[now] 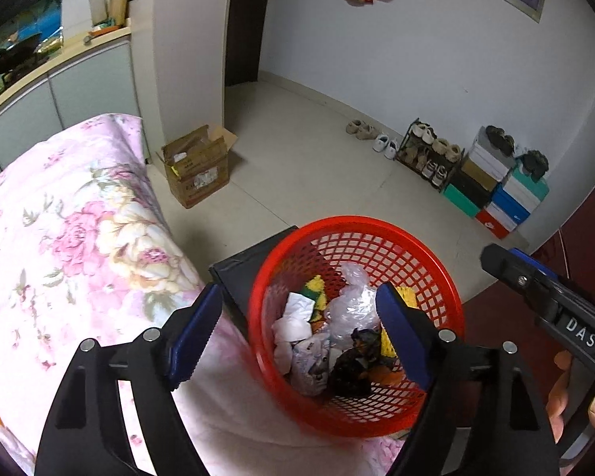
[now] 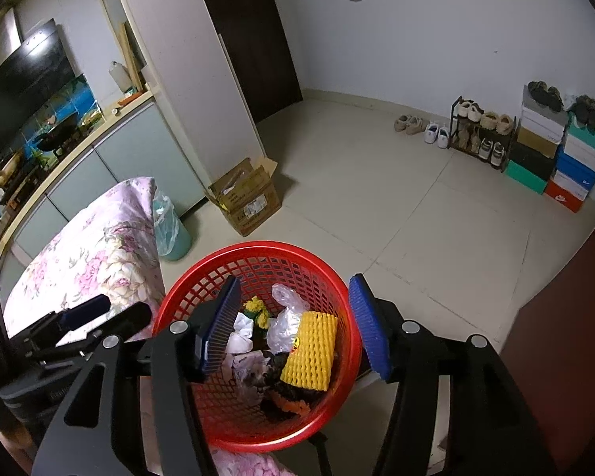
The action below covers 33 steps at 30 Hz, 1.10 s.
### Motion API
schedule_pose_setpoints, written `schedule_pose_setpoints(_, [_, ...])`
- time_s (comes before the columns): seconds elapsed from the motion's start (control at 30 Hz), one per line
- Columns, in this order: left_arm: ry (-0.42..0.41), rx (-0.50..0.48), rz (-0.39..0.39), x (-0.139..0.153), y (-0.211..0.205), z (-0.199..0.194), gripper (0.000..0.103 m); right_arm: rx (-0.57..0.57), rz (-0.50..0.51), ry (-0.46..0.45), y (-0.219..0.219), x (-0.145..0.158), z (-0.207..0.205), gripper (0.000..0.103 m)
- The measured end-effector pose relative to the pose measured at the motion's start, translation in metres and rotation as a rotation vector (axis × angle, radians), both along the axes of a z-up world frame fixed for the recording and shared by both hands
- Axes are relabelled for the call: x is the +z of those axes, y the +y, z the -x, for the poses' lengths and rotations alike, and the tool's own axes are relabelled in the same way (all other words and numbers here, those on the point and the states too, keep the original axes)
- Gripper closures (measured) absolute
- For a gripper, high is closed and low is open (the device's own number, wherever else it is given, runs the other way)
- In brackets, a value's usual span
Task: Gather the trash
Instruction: 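Open both grippers to drop the tissue and sponge into the basket, then move both grippers back over the remaining trash on the bed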
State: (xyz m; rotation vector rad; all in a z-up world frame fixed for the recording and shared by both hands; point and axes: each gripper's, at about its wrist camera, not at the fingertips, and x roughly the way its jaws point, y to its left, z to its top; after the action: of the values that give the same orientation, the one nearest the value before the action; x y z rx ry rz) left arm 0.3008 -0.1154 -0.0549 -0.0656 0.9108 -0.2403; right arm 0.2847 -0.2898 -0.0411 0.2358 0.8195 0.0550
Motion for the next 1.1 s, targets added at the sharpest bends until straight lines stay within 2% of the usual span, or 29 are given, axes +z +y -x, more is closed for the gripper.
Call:
schedule_pose_setpoints(0.1, [-0.016,0.022,0.0,0.006,0.01,0.008,0.025,0.0,-0.011,-0.019,0.003,0.005,0.01,0.04])
schedule_pose_setpoints(0.33, [-0.071,0.074,-0.011,0.023,0.036,0.035,0.025,0.042,-0.018,-0.049,0.018,0.012,0.034,0.038])
schedule_pose_setpoints(0.43, [-0.092,0.09,-0.021,0.028,0.044,0.046,0.024,0.052,-0.016,-0.065,0.026,0.015,0.044,0.033])
schedule_pose_setpoints(0.6, [-0.141,0.122,-0.052,0.038,0.061,0.071,0.023,0.09,0.002,-0.083,0.043,0.019,0.057,0.033])
schedule_pose_setpoints(0.73, [-0.16,0.16,-0.058,0.043,0.077,0.089,0.022,0.12,0.027,-0.098,0.06,0.022,0.069,0.025])
schedule_pose_setpoints(1.1, [-0.19,0.251,-0.076,0.048,0.123,0.132,0.021,0.203,0.067,-0.133,0.102,0.029,0.095,0.025])
